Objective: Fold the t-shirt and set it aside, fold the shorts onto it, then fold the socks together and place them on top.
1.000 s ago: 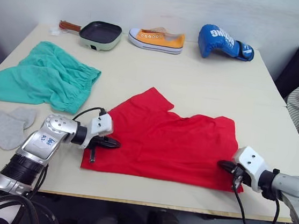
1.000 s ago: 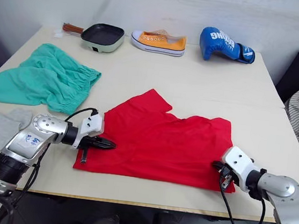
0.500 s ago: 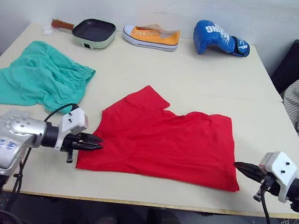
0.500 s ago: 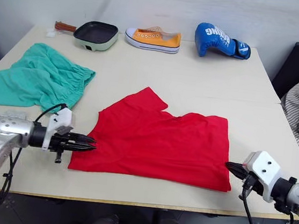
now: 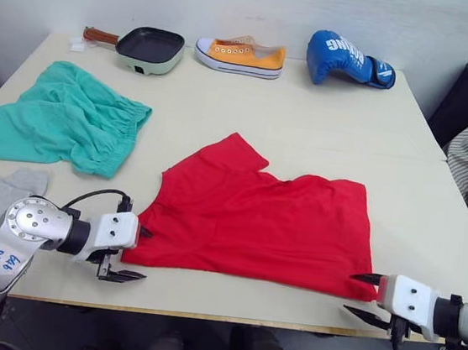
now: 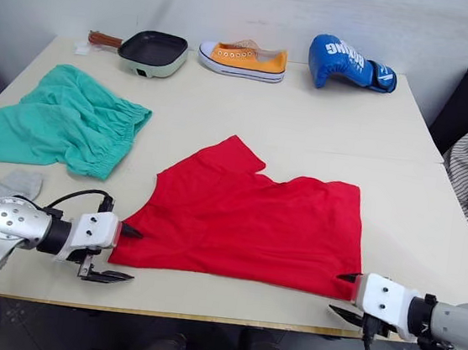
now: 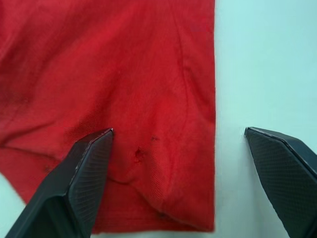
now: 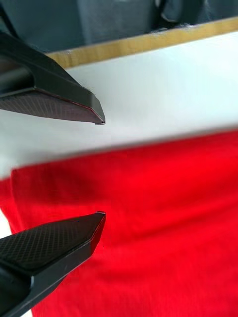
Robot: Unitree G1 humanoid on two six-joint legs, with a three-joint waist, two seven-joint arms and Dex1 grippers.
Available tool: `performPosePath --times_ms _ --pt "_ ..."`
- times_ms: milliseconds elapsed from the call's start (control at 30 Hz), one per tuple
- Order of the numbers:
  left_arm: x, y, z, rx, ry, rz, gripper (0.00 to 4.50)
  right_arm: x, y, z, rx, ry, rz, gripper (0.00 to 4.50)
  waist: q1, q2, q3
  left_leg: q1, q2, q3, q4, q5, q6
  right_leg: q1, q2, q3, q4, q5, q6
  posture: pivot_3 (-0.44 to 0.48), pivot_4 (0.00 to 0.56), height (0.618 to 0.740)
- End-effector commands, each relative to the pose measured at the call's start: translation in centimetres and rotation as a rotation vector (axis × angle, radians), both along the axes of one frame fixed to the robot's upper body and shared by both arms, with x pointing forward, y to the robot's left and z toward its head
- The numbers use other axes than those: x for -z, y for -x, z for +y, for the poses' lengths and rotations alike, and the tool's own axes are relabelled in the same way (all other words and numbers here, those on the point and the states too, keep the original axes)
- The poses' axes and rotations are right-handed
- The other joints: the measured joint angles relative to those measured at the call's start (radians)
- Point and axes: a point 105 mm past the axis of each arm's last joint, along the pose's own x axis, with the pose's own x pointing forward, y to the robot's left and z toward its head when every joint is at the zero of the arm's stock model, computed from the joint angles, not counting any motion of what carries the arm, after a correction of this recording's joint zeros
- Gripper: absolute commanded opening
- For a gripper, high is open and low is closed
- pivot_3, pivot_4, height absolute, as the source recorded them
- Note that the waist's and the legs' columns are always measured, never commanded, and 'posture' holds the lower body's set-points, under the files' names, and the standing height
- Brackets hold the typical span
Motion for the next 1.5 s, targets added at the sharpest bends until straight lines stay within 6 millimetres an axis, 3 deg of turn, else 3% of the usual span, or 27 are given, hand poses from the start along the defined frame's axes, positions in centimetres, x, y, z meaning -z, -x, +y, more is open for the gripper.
performPosePath --times_ms 33,133,300,400,633,867,1033,1300,1400,1500 --pt "0.7 0.1 0.0 0.013 -0.013 -0.002 4.46 0.8 -0.4 -0.6 0.010 0.041 -0.008 2.90 -0.001 0.000 0.000 0.000 0.000 0.000 0.000 0.000 0.000 0.000 0.000 0.000 0.000 0.000 0.000 0.000 0.150 0.740" --pt "1.7 -0.6 0.2 -0.010 -0.028 -0.020 4.50 2.0 -0.7 -1.3 0.020 0.073 0.005 2.52 -0.001 0.000 -0.001 0.001 0.000 0.000 0.000 0.000 0.000 0.003 0.000 0.000 0.000 0.000 0.000 0.000 0.150 0.740" --pt "2.1 -0.4 0.1 0.014 -0.015 0.008 3.04 2.2 -0.7 -1.4 0.000 0.081 0.002 1.06 0.003 -0.001 -0.002 0.016 0.000 0.000 0.000 -0.001 0.003 0.021 -0.001 0.000 -0.003 0.001 0.001 0.000 0.150 0.740" --pt "2.2 0.0 0.5 0.028 -0.022 0.038 2.13 2.1 -0.5 -1.6 -0.021 0.093 0.001 0.06 0.014 -0.001 -0.003 0.016 0.000 0.001 0.000 -0.001 0.003 0.022 -0.003 0.000 -0.003 0.001 0.001 0.000 0.150 0.740" --pt "1.9 2.7 1.3 0.050 -0.032 0.137 0.03 2.0 0.9 -2.5 -0.097 0.126 0.026 0.00 0.017 0.001 -0.002 0.015 0.001 0.002 -0.004 -0.002 0.002 0.017 -0.002 -0.001 -0.003 -0.001 -0.002 0.000 0.150 0.740" --pt "2.0 5.0 1.5 0.041 -0.037 0.194 0.01 1.7 3.4 -2.2 -0.115 0.087 0.123 0.00 0.020 0.002 -0.002 0.015 0.001 0.001 -0.013 -0.002 0.002 0.015 -0.001 -0.002 -0.010 -0.003 -0.001 0.000 0.150 0.740" --pt "2.7 4.8 2.0 0.011 -0.043 0.175 0.01 1.6 4.2 -1.9 -0.120 0.078 0.174 0.00 0.020 0.003 -0.001 0.015 0.001 0.001 -0.014 -0.002 0.002 0.015 -0.002 -0.002 -0.012 -0.003 0.000 0.000 0.150 0.740" --pt "3.3 5.2 2.2 -0.041 0.017 0.248 0.01 1.0 3.2 -2.1 -0.068 0.065 0.128 0.00 0.018 0.011 0.003 0.015 0.001 0.001 -0.014 -0.002 0.002 0.018 -0.002 -0.001 -0.010 -0.003 0.000 0.000 0.150 0.740" --pt "2.9 6.3 2.5 -0.046 0.054 0.350 0.68 0.7 3.7 -1.7 -0.063 0.024 0.163 0.62 0.017 0.011 0.003 0.015 0.001 0.001 -0.014 -0.001 0.002 0.018 -0.001 -0.001 -0.009 -0.003 0.000 0.000 0.150 0.740" --pt "1.1 7.5 2.8 -0.043 0.121 0.470 1.56 -0.6 3.9 -1.1 -0.038 -0.068 0.217 1.57 0.013 0.011 0.005 0.015 0.001 0.001 -0.015 -0.002 0.001 0.017 -0.001 -0.001 -0.009 -0.003 -0.001 0.000 0.150 0.740"
